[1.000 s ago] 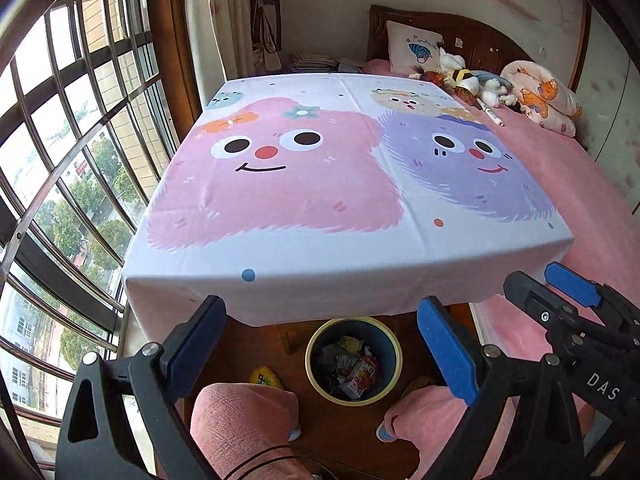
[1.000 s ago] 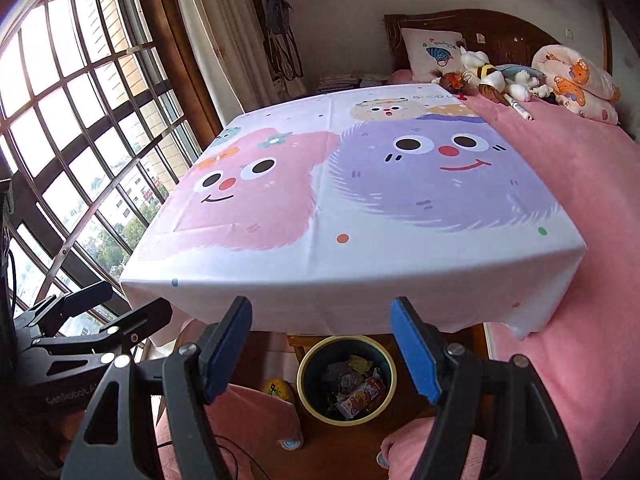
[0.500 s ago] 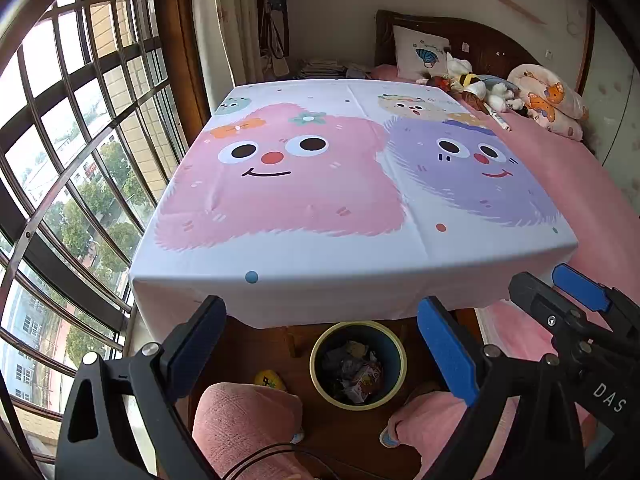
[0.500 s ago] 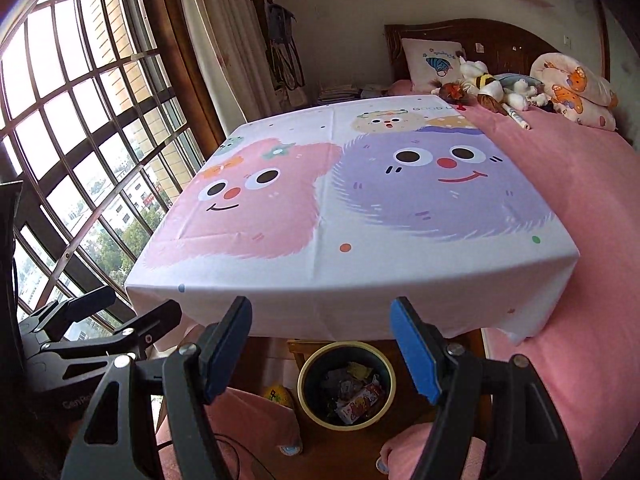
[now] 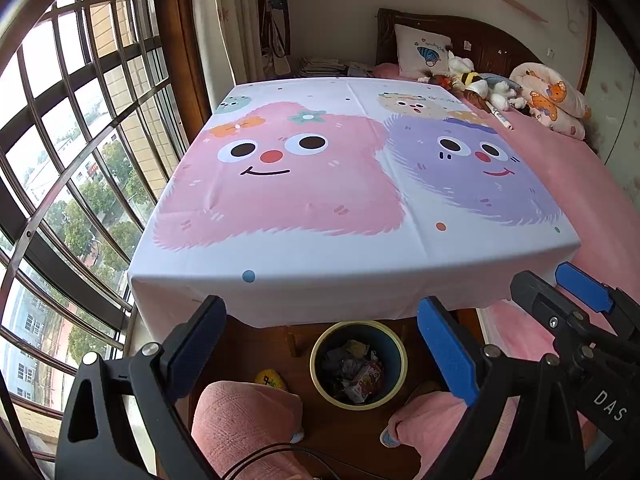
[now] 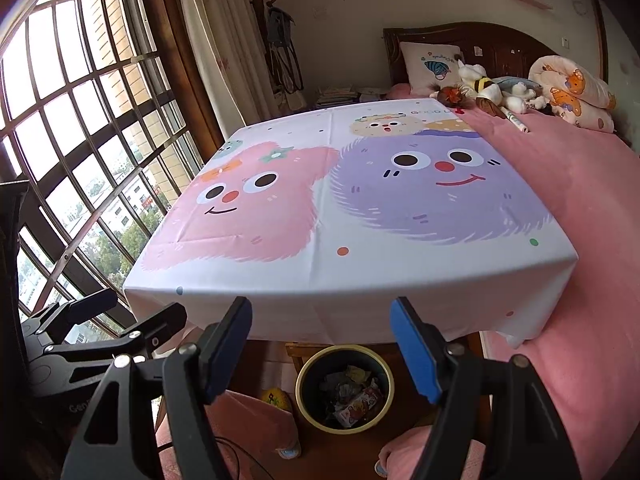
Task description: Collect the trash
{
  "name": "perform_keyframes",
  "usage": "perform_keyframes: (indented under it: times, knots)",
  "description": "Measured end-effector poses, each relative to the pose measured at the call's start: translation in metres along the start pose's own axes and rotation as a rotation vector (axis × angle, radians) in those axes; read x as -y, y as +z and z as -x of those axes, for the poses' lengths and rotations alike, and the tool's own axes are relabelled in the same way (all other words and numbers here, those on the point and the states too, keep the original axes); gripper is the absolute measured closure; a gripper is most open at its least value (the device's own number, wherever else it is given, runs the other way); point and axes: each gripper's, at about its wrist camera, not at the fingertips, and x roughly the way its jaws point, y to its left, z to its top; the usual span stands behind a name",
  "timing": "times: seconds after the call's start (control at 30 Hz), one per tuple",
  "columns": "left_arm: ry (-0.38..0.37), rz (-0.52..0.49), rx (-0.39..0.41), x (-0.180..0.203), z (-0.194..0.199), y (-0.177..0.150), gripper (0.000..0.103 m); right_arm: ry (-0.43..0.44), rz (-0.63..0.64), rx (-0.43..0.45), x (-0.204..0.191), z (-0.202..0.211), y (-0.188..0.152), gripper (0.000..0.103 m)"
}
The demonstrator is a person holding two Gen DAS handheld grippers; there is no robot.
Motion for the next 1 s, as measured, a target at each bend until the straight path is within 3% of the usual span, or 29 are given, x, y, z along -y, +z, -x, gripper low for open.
perform_keyframes:
  times: [1.0]
  knots:
    - [0.007, 0.022, -0.005, -0.0014, 0.0013, -0.0063, 0.007, 0.0, -0.002, 0.003, 0.0008, 0.0006, -0.0014, 0.031]
